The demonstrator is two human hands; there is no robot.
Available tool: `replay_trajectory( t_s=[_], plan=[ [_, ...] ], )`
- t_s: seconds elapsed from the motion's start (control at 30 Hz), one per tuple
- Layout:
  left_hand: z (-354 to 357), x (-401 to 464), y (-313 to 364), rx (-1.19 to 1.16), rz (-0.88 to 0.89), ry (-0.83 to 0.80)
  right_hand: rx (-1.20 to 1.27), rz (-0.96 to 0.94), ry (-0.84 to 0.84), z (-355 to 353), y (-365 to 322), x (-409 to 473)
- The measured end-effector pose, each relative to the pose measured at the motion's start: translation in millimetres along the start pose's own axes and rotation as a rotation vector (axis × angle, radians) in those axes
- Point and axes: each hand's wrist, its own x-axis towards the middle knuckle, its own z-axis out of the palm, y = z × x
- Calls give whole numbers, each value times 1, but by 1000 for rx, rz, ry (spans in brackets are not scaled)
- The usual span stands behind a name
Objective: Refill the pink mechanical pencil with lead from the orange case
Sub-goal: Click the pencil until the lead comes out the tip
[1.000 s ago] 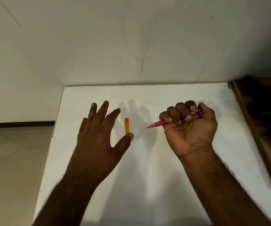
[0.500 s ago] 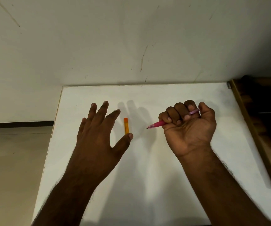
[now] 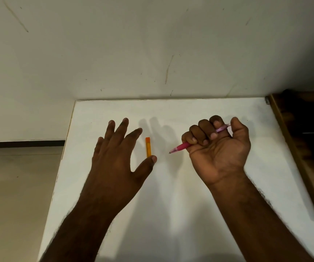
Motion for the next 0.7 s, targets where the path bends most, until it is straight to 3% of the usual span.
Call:
replay_trajectory(
  t_s=[0.7],
  plan=[
    [2, 1, 1, 20, -2, -18, 15, -30, 16, -2, -1, 3]
  ],
)
